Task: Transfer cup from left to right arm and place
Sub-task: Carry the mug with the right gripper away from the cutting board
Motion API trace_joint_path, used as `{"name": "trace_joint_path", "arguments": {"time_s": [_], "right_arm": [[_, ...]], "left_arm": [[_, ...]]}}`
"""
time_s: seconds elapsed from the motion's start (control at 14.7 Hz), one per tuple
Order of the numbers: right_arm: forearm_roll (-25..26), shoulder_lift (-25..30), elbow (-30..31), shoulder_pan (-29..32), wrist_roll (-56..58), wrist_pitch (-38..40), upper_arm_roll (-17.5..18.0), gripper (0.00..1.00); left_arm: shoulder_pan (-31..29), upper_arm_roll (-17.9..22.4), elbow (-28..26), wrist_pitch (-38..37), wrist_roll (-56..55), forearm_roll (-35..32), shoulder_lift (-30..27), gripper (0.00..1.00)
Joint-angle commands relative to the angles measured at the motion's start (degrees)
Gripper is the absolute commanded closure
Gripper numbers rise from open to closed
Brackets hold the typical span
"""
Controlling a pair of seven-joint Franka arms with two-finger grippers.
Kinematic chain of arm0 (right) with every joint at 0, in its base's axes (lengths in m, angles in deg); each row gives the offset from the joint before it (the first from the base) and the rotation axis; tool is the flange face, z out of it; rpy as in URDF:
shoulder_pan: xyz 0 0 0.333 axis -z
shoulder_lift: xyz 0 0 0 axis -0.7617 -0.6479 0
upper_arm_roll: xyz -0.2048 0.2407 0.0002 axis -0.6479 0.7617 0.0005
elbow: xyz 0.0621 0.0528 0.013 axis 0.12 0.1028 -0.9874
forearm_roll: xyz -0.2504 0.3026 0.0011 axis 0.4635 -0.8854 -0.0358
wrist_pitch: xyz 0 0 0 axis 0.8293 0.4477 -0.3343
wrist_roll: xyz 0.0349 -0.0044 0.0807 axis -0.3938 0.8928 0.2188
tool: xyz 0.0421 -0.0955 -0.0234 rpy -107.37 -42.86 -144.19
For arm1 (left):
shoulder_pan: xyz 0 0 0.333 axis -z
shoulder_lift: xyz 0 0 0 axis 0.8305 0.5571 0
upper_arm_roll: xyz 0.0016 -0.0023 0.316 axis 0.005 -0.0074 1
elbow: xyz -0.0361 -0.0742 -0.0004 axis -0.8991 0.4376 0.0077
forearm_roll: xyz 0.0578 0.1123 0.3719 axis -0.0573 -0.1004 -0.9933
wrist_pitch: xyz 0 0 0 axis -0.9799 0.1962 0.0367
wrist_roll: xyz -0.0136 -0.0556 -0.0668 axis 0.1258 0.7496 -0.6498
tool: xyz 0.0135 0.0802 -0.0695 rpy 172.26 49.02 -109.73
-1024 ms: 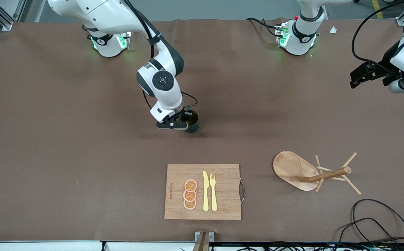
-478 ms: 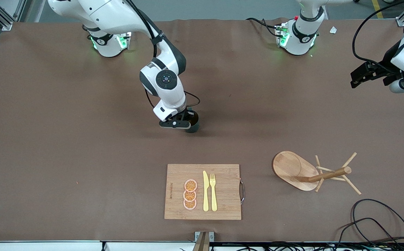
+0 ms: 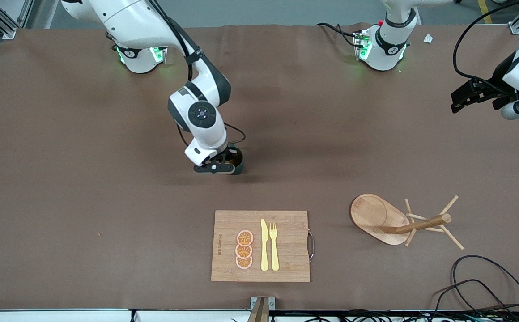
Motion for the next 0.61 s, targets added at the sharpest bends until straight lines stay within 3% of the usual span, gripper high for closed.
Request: {"name": "trace_joint_path", "arguments": {"time_s": [0.0,0.34,0.55], "right_arm": [[0.50,3.20,1.24,4.50,13.10,2.86,0.63,1.00],[0.59,7.06,5.97,10.39,31.06,2.96,0.63,1.00],[0.59,11.01,10.80,13.12,36.00,2.60,0.63,1.00]], "left_arm": [[-0.30,0.03,0.85,-0.94,0.10,0.53,-0.48,0.00],[-0.39,0.20,1.64,-1.55,0.01,0.18,-1.01,0.00],[-0.56,0.20,1.91,-1.73,0.19,0.18,-0.83,0.00]]}}
